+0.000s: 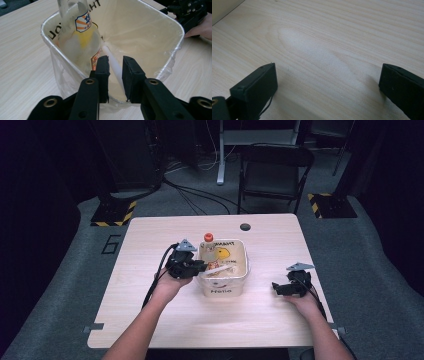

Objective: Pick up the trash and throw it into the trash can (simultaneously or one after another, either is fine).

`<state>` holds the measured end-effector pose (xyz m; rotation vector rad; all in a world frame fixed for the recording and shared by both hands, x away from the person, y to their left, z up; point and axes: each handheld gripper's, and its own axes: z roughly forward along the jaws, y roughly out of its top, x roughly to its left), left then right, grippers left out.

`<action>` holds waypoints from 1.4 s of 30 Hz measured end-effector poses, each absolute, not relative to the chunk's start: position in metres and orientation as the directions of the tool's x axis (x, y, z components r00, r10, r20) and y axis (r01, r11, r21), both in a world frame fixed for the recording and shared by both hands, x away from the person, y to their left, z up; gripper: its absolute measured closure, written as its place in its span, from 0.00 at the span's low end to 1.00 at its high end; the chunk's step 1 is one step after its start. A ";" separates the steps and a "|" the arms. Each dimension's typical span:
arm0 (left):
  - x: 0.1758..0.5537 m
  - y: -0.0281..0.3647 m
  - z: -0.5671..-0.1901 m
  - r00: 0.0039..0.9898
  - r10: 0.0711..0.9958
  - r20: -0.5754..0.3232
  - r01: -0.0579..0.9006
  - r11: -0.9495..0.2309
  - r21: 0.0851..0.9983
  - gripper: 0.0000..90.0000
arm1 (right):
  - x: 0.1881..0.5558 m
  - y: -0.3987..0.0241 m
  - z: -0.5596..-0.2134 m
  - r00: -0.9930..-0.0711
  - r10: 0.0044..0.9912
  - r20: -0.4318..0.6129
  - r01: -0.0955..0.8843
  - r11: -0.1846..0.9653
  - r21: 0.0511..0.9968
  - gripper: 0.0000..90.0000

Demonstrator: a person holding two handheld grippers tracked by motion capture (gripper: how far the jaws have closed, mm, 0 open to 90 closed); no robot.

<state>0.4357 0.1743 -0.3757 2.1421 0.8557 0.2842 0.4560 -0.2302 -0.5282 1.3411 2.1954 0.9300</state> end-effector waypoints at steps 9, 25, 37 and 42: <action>0.433 0.181 -0.372 0.730 0.679 -0.078 0.480 -0.428 0.766 0.65 | 0.456 -0.230 -0.528 -0.458 0.889 0.003 0.621 0.317 0.717 0.01; 0.426 0.234 -0.366 0.666 0.745 -0.040 0.448 -0.358 0.819 0.50 | 0.456 -0.230 -0.528 -0.458 0.889 0.005 0.621 0.316 0.717 0.01; 0.421 0.275 -0.376 0.606 0.795 -0.038 0.444 -0.298 0.845 0.46 | 0.456 -0.230 -0.528 -0.455 0.890 0.006 0.623 0.314 0.716 0.01; 0.418 0.292 -0.388 0.575 0.817 -0.046 0.458 -0.274 0.846 0.46 | 0.456 -0.230 -0.528 -0.456 0.890 0.008 0.623 0.313 0.716 0.01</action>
